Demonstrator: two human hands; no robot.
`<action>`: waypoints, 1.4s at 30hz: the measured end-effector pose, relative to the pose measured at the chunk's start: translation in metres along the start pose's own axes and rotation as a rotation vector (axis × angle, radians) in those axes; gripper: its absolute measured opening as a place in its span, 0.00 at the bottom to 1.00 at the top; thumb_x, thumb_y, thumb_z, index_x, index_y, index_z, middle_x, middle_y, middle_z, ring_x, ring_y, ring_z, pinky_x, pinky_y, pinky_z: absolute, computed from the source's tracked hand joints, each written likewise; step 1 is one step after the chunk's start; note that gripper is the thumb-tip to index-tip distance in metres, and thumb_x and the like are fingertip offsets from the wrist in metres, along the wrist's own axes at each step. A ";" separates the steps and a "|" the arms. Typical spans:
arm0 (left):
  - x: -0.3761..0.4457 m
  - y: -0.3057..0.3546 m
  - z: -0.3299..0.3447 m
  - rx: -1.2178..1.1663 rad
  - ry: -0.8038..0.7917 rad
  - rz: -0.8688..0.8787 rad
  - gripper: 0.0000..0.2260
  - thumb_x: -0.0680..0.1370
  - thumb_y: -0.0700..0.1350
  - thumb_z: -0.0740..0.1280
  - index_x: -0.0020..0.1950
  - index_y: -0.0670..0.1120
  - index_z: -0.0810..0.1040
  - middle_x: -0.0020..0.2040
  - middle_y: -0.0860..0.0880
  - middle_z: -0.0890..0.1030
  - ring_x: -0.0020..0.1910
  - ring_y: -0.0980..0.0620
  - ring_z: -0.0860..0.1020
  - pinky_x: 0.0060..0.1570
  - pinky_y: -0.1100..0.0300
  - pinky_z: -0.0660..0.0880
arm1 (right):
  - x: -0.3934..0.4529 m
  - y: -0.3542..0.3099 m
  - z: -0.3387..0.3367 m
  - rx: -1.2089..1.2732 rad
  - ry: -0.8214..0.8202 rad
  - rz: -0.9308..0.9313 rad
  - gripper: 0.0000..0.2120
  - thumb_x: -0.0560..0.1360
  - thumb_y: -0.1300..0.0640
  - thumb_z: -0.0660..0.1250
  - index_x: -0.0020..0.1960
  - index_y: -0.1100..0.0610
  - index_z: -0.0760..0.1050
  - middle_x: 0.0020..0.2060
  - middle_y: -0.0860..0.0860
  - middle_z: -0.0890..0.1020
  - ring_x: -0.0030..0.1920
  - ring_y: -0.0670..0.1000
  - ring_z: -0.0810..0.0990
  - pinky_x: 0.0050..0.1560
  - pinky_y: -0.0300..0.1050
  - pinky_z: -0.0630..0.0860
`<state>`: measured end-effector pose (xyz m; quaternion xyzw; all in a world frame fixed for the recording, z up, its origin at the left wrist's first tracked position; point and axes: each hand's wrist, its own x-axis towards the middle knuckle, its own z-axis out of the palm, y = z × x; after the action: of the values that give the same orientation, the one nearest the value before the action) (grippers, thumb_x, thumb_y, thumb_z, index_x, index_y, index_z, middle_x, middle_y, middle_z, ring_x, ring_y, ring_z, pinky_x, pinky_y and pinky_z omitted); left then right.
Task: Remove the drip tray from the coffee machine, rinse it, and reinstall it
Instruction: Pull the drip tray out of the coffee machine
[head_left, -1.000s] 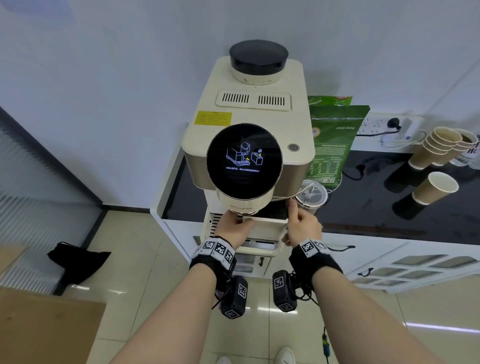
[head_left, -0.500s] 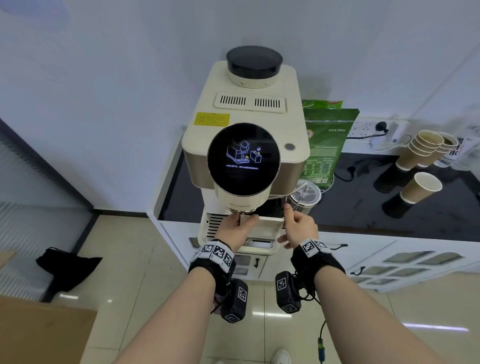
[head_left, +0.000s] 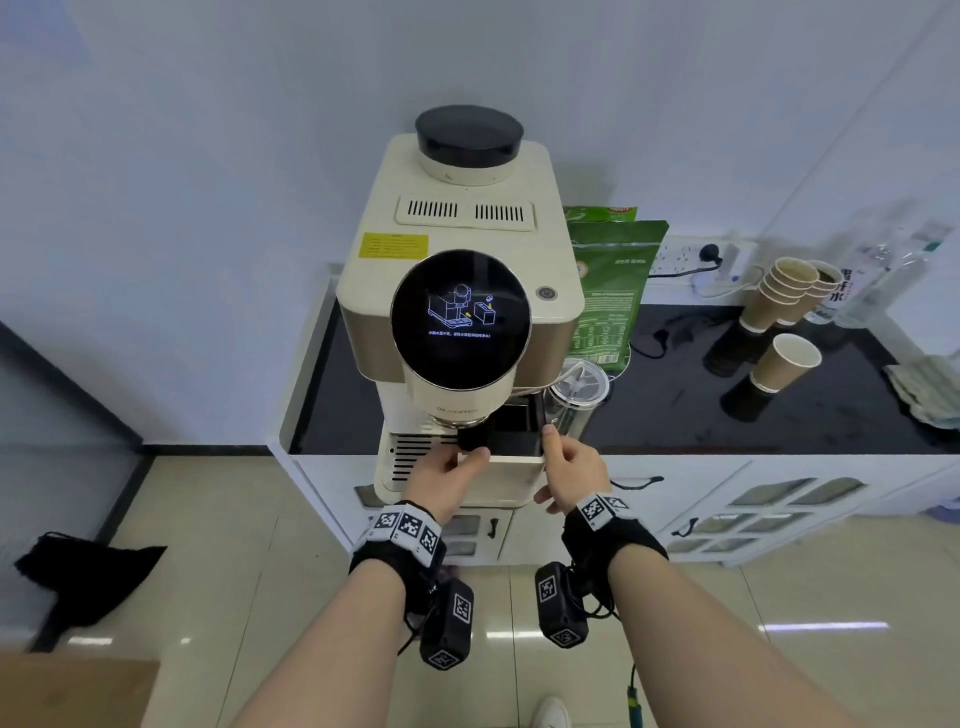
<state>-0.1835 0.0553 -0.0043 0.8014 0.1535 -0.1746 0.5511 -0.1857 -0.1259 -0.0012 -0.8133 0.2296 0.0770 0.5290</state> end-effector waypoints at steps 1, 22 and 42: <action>-0.002 0.001 -0.006 -0.014 0.013 -0.003 0.09 0.81 0.55 0.71 0.45 0.57 0.73 0.43 0.60 0.73 0.44 0.57 0.73 0.48 0.59 0.70 | -0.003 -0.005 0.004 -0.009 -0.002 -0.011 0.23 0.80 0.37 0.56 0.37 0.51 0.75 0.25 0.47 0.79 0.26 0.50 0.84 0.22 0.38 0.72; -0.033 0.083 0.053 -0.166 0.027 0.089 0.26 0.83 0.61 0.63 0.68 0.40 0.75 0.74 0.39 0.71 0.72 0.38 0.72 0.74 0.40 0.67 | -0.025 -0.050 -0.083 -0.093 0.163 -0.056 0.31 0.81 0.39 0.53 0.40 0.65 0.77 0.32 0.58 0.84 0.40 0.60 0.85 0.47 0.58 0.83; -0.029 0.220 0.299 -0.925 -0.330 -0.177 0.18 0.73 0.64 0.74 0.42 0.49 0.91 0.56 0.39 0.88 0.52 0.38 0.84 0.61 0.42 0.75 | 0.046 0.012 -0.322 0.042 0.221 -0.122 0.28 0.79 0.39 0.58 0.30 0.56 0.75 0.30 0.53 0.85 0.40 0.59 0.86 0.46 0.59 0.83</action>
<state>-0.1457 -0.3024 0.0916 0.4185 0.1933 -0.2588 0.8488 -0.1885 -0.4318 0.1102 -0.8181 0.2384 -0.0501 0.5210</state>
